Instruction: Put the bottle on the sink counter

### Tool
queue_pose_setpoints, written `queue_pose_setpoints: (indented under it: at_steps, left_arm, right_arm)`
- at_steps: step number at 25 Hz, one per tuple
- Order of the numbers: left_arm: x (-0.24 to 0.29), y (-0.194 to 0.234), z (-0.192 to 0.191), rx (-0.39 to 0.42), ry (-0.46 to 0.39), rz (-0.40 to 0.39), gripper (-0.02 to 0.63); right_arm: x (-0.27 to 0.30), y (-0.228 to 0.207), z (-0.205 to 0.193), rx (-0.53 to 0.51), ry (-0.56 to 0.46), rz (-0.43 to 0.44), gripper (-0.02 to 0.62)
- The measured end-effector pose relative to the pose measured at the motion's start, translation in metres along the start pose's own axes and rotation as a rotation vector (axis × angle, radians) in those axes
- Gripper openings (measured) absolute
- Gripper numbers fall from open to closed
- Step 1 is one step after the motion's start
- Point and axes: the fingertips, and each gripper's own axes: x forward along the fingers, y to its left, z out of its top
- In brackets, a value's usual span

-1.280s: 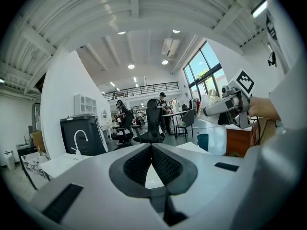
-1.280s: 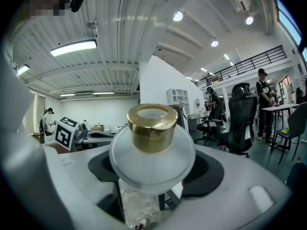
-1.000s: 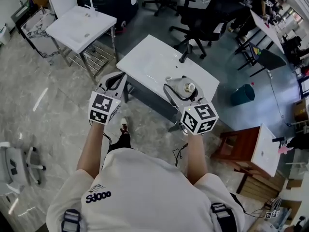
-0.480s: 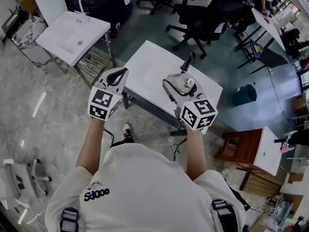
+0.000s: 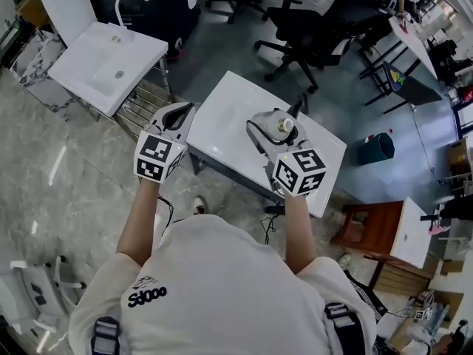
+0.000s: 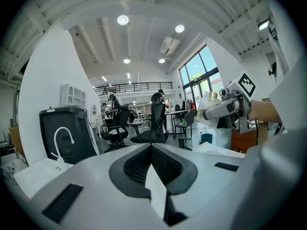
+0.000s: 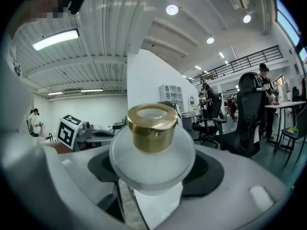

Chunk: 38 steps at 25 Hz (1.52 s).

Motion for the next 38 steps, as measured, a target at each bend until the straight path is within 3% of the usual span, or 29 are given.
queue_pose_setpoints:
  at_steps: [11, 19, 38]
  left_arm:
    - [0.027, 0.044, -0.015, -0.004, 0.020, -0.045, 0.006]
    - [0.047, 0.051, -0.034, -0.029, 0.058, -0.082, 0.006]
    - [0.086, 0.059, -0.085, -0.074, 0.162, -0.099, 0.006]
  right_arm:
    - [0.047, -0.008, -0.010, 0.010, 0.020, -0.061, 0.347]
    - [0.076, -0.018, -0.025, 0.005, 0.072, -0.075, 0.347]
    - [0.152, -0.052, -0.083, -0.033, 0.179, -0.004, 0.347]
